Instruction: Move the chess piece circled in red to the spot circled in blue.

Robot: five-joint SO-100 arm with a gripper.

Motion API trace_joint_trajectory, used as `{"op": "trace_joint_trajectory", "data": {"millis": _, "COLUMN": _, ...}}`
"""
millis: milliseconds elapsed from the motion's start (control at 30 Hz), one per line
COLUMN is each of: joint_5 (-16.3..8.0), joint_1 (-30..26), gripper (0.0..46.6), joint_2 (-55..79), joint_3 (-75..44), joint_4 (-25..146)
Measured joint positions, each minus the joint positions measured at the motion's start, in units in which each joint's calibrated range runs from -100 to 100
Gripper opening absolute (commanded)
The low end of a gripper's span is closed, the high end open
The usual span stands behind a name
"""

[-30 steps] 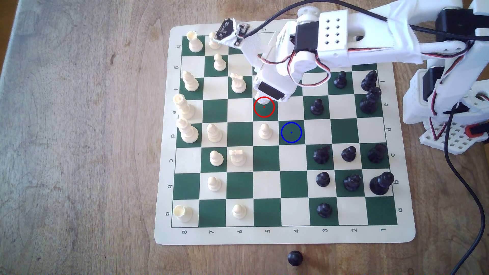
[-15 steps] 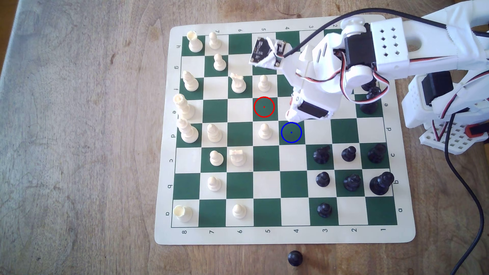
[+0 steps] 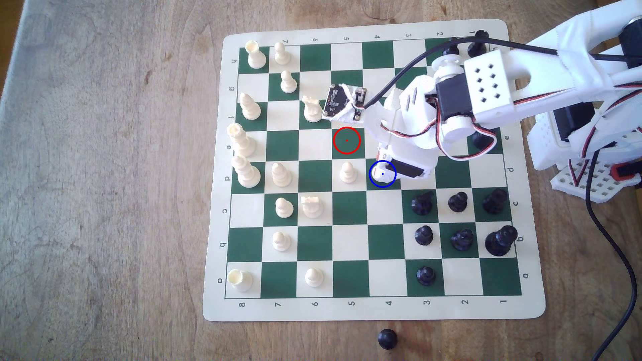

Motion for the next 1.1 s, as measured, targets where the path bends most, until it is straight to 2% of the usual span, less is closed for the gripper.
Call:
{"op": "trace_joint_trajectory", "data": {"millis": 800, "joint_5": 0.93, "joint_1": 1.18, "gripper": 0.7, "joint_2": 2.51, "joint_3": 0.00, "joint_4": -1.20}}
{"op": "trace_joint_trajectory", "data": {"millis": 833, "joint_5": 0.93, "joint_1": 1.18, "gripper": 1.9, "joint_2": 2.51, "joint_3": 0.00, "joint_4": -1.35}}
{"op": "trace_joint_trajectory", "data": {"millis": 900, "joint_5": 0.93, "joint_1": 1.18, "gripper": 10.1, "joint_2": 2.51, "joint_3": 0.00, "joint_4": -1.67}}
{"op": "trace_joint_trajectory", "data": {"millis": 1000, "joint_5": 0.98, "joint_1": 1.18, "gripper": 19.7, "joint_2": 3.10, "joint_3": -0.09, "joint_4": -1.67}}
{"op": "trace_joint_trajectory", "data": {"millis": 1100, "joint_5": 0.78, "joint_1": 1.70, "gripper": 20.7, "joint_2": 3.35, "joint_3": 0.00, "joint_4": -1.67}}
